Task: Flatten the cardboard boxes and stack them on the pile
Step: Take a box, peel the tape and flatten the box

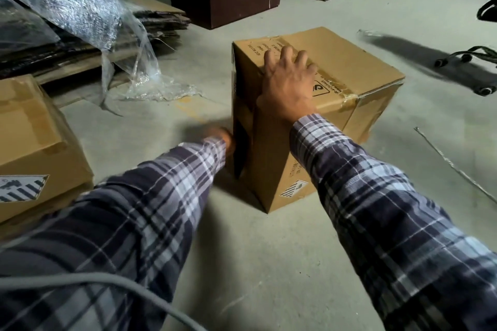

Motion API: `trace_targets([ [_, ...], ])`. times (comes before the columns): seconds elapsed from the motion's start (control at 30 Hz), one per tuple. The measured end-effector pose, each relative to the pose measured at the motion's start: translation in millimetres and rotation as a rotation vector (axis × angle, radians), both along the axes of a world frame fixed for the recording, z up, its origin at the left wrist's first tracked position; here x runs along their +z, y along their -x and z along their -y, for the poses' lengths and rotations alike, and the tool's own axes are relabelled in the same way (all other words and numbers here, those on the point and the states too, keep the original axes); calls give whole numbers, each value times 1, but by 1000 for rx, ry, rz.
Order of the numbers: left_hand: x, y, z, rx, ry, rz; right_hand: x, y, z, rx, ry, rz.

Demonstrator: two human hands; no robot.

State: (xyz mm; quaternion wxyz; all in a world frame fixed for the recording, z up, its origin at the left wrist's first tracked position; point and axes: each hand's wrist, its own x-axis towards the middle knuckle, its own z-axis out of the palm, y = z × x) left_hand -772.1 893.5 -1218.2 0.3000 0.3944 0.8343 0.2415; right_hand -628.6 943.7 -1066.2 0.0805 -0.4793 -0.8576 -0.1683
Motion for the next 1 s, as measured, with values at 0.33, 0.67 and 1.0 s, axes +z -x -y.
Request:
trace_targets([
  [0.33, 29, 17, 0, -144, 157, 96, -1, 6, -3, 6, 26, -21],
  [0.67, 38, 30, 6, 172, -28, -330, 12, -6, 8, 322, 409, -176],
  [1.0, 61, 29, 21, 319, 49, 489, -90, -11, -150, 247, 773, 238],
])
